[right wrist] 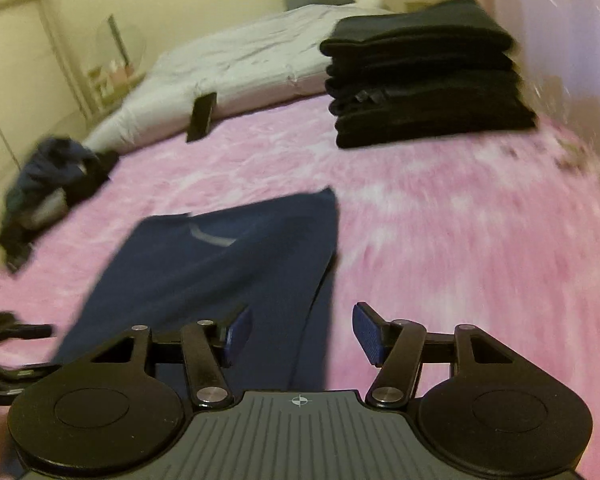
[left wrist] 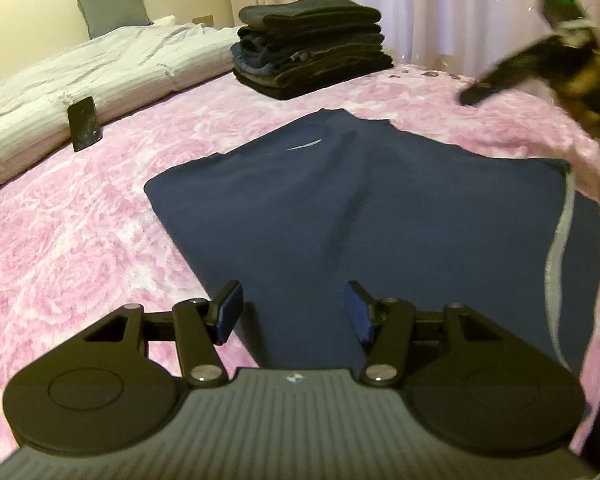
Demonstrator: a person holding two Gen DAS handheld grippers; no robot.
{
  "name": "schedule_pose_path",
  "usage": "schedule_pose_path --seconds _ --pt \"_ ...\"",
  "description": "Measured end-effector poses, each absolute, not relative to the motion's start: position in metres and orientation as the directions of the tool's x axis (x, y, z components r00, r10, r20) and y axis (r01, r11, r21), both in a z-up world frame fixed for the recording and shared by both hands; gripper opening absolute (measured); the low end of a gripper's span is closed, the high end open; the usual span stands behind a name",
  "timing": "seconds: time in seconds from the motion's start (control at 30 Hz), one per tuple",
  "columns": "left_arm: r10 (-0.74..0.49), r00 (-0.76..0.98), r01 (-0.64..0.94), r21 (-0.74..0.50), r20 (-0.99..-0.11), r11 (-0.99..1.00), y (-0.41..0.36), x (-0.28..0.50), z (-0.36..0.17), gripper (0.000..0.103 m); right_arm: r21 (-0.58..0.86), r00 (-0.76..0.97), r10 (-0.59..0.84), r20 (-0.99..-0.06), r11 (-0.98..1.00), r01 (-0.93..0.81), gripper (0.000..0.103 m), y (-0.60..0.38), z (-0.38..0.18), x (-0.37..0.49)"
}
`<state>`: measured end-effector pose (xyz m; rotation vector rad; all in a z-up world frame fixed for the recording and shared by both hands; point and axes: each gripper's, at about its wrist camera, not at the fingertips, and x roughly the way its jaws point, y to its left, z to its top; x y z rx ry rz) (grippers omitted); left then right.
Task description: Fold clothes
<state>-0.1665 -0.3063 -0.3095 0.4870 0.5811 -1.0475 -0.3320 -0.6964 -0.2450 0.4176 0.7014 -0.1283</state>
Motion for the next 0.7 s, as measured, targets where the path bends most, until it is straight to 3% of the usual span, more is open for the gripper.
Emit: schedule_pose_path --seconds 0.17,0.33,0.37,0.4,0.43,0.6,0.7 --pt "-0.670 0.355 0.911 0.081 -0.652 0.404 -0.301 -0.188 -0.307 0.052 0.481 0.750 0.074 -0.657 0.808 0.341 0.059 -0.667 -0.257 -0.397" --pt "-0.675 0.346 0.915 0.074 -0.652 0.397 -0.291 -0.204 -0.307 0.052 0.590 0.751 0.128 -0.647 0.708 0.388 0.058 -0.662 -0.281 -0.404" --pt "-0.675 0.344 0.914 0.068 -0.653 0.400 -0.288 -0.206 -0.306 0.052 0.595 0.750 0.132 -0.648 0.703 0.389 0.034 -0.662 -0.283 -0.401" --pt "-0.675 0.341 0.914 0.062 -0.654 0.402 -0.284 -0.207 -0.306 0.052 0.600 0.749 0.137 -0.648 0.697 0.392 0.016 -0.664 -0.285 -0.399" --pt "-0.676 0.338 0.913 0.055 -0.655 0.404 -0.282 -0.209 -0.306 0.052 0.606 0.746 0.143 -0.650 0.690 0.396 0.006 -0.667 -0.287 -0.397" --pt "-0.695 0.333 0.907 0.015 -0.638 0.420 -0.267 -0.217 -0.298 0.052 0.523 0.800 0.041 -0.598 0.777 0.351 0.003 -0.672 -0.257 -0.410" --pt "-0.690 0.314 0.910 -0.001 -0.653 0.415 -0.267 -0.221 -0.303 0.052 0.484 0.756 0.036 -0.654 0.787 0.382 0.003 -0.673 -0.275 -0.409"
